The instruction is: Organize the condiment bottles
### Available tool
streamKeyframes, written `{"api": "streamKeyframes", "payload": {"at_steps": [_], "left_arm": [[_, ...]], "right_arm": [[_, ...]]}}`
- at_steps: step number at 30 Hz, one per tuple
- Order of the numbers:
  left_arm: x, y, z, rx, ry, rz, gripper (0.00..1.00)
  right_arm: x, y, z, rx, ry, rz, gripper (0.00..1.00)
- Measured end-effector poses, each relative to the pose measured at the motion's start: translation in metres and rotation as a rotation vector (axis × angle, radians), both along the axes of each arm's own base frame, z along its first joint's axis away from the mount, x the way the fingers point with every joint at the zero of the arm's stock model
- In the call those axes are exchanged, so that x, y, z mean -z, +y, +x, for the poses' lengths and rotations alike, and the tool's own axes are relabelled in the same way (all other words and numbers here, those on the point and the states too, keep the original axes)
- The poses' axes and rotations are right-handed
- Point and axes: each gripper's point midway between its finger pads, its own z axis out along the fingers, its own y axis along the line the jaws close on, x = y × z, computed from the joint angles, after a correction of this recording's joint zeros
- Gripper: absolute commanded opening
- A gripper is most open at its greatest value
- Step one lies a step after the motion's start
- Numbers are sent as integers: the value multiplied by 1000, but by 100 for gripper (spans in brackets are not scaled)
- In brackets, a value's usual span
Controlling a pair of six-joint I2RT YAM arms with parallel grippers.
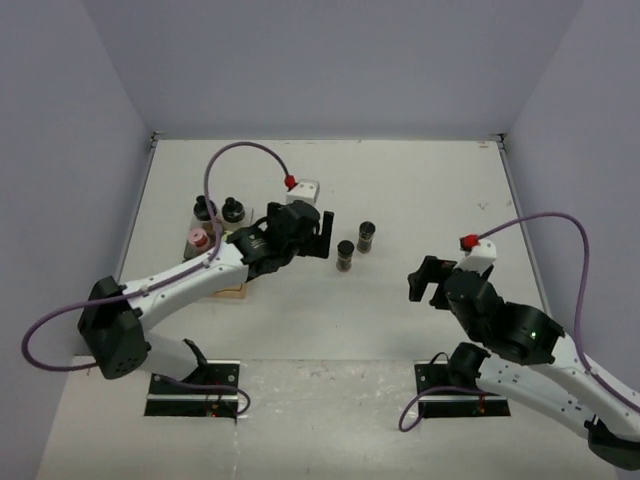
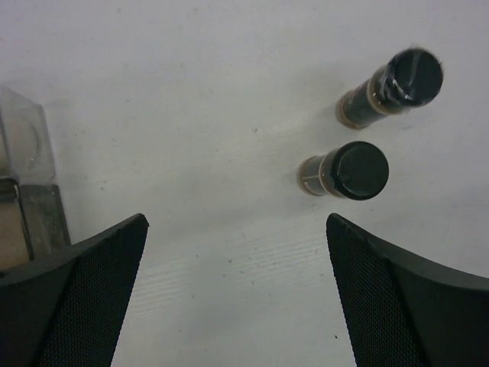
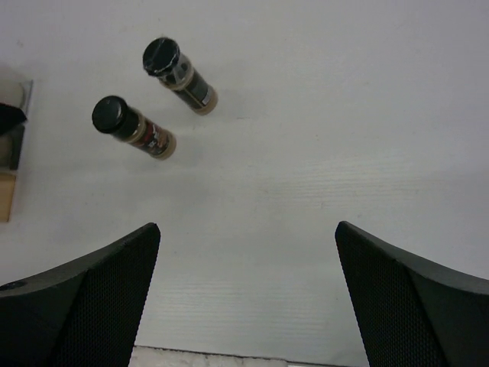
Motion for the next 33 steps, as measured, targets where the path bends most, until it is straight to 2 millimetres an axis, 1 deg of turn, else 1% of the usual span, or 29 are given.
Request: {"api": "streamKeyframes", "payload": {"at_steps": [3, 6, 8, 11, 15, 17, 20, 21, 23, 24, 27, 28, 29, 30, 31, 33], "left_arm": [[35, -20, -2, 58, 57, 85, 100], [54, -38, -6, 114, 85, 117, 100], [55, -49, -6, 145, 82, 105, 100], [48, -67, -5, 188, 61, 54, 100], [36, -88, 3, 223, 32, -12, 100], [36, -98, 8, 230, 24, -25, 98], [47, -109, 17, 234, 26, -13, 83], [53, -111, 19, 235, 33, 0, 70], [67, -114, 22, 233, 50, 25, 57], [74, -114, 23, 231, 60, 37, 55], [86, -111, 22, 223, 79, 65, 56], [87, -110, 22, 222, 81, 70, 51], [87, -110, 22, 220, 82, 72, 36], [86, -110, 22, 218, 81, 69, 14], [85, -110, 23, 220, 80, 73, 8], [85, -109, 22, 218, 84, 76, 1]], "right_arm": [[-10, -21, -2, 83, -54, 47, 99], [-15, -29, -2, 124, -80, 70, 99], [-12, -29, -1, 131, -73, 56, 99], [-5, -26, 2, 131, -46, 14, 99], [2, -21, 3, 120, -13, -24, 99], [3, -19, 3, 114, -8, -25, 99], [2, -19, 2, 104, -13, -20, 99], [1, -18, 2, 100, -15, -15, 99], [-1, -17, 2, 92, -19, -5, 99], [-1, -16, 2, 88, -18, -4, 99], [-1, -15, 2, 78, -18, -4, 99], [-1, -14, 2, 77, -20, -5, 99], [-2, -14, 2, 73, -20, -4, 99], [-1, -13, 2, 69, -19, -5, 99], [-2, -12, 2, 67, -19, -4, 99], [-1, -11, 2, 58, -16, -3, 99]]}}
